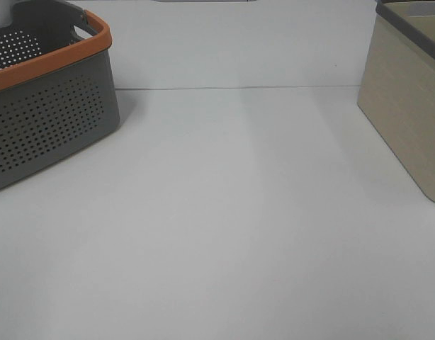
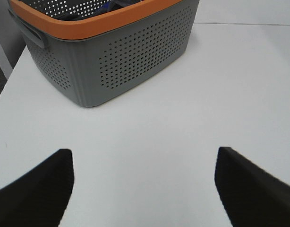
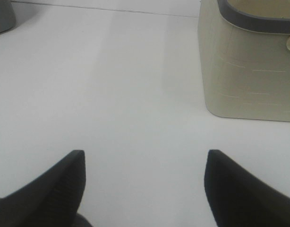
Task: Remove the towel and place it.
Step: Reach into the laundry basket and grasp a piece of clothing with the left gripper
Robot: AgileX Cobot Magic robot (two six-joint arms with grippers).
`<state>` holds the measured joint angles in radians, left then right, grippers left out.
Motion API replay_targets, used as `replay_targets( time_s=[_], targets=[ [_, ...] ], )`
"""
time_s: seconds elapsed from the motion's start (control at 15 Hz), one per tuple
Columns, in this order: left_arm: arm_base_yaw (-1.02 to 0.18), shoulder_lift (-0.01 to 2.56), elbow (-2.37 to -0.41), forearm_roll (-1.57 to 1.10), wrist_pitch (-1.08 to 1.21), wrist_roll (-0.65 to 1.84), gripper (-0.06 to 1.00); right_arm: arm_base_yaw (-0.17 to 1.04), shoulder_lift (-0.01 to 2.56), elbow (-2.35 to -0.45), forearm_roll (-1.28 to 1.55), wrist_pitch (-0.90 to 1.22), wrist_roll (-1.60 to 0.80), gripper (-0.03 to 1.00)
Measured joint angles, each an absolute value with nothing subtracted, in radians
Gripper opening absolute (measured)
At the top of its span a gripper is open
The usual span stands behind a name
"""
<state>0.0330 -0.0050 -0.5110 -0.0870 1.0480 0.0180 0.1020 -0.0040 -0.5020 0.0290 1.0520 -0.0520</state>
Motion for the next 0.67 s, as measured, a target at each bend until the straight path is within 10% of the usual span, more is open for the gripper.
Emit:
replay_targets(
  time_s=[0.67],
  targets=[
    [0.033, -0.005, -0.511, -0.087, 1.048, 0.017, 0.76, 0.102, -0.004, -0.502, 0.029, 1.052, -0.052, 0.7]
  ],
)
